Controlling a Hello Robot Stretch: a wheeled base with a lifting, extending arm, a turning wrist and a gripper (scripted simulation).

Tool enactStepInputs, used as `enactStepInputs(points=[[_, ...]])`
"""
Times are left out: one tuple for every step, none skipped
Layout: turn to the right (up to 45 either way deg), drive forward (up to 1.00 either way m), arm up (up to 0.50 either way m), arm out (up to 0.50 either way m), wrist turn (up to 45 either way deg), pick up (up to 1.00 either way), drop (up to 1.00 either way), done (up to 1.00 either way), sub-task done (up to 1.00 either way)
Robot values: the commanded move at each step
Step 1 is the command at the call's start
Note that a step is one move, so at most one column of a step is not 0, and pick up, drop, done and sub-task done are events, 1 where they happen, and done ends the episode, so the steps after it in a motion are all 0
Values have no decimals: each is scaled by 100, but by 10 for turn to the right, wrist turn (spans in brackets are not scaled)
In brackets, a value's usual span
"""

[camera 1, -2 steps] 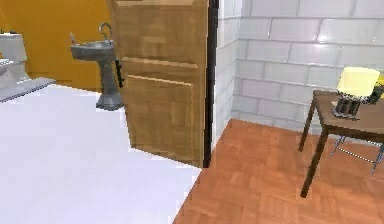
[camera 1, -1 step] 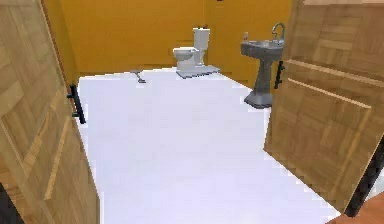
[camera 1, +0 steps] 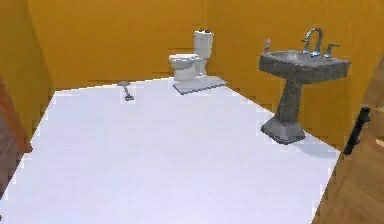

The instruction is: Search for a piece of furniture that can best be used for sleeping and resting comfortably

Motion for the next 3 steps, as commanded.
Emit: enactStepInputs(points=[[0, 20, 0, 0, 0, 0, 0, 0, 0], [-210, 0, 0, 0, 0, 0, 0, 0, 0], [0, 50, 0, 0, 0, 0, 0, 0, 0]])
